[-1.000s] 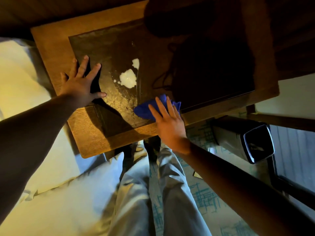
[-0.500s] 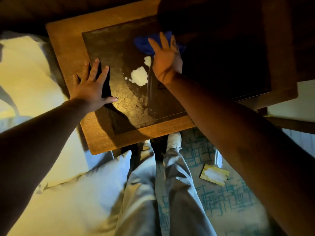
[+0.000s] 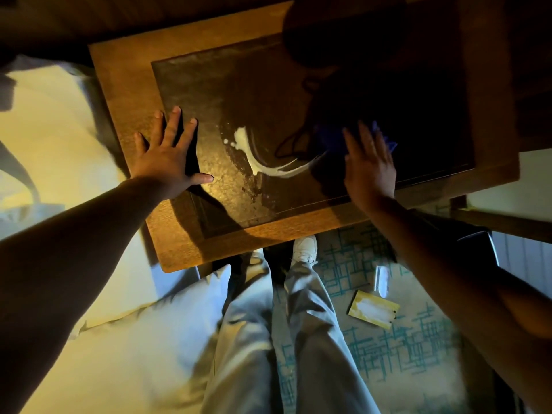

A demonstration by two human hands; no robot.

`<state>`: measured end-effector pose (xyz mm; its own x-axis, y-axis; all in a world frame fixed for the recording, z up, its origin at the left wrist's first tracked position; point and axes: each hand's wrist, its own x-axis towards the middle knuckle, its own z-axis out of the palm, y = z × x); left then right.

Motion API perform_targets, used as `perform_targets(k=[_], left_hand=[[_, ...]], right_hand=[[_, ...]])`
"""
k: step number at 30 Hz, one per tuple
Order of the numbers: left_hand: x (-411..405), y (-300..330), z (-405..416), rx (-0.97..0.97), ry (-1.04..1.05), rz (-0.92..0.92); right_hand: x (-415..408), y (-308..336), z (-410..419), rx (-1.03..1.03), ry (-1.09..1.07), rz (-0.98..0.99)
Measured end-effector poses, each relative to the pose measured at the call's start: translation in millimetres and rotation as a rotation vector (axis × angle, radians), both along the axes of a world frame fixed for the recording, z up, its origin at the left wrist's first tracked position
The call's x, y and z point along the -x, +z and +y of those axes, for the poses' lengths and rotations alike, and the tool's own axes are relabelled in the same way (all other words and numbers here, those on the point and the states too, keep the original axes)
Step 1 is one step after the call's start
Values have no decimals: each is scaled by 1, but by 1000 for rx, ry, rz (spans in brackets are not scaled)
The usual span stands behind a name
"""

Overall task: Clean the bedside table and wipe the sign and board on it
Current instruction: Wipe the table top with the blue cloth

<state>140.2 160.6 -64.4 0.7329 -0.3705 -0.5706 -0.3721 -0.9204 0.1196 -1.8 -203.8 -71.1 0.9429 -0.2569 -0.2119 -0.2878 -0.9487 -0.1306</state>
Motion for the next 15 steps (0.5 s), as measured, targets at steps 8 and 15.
perform_targets(k=[8,15], left_hand=[[0,3,0,14,-28,3],[12,6,10,-42,-51,0]], right_hand=[[-41,-12,82,-136,38,-14],[14,-11,75,-81,333,-52]])
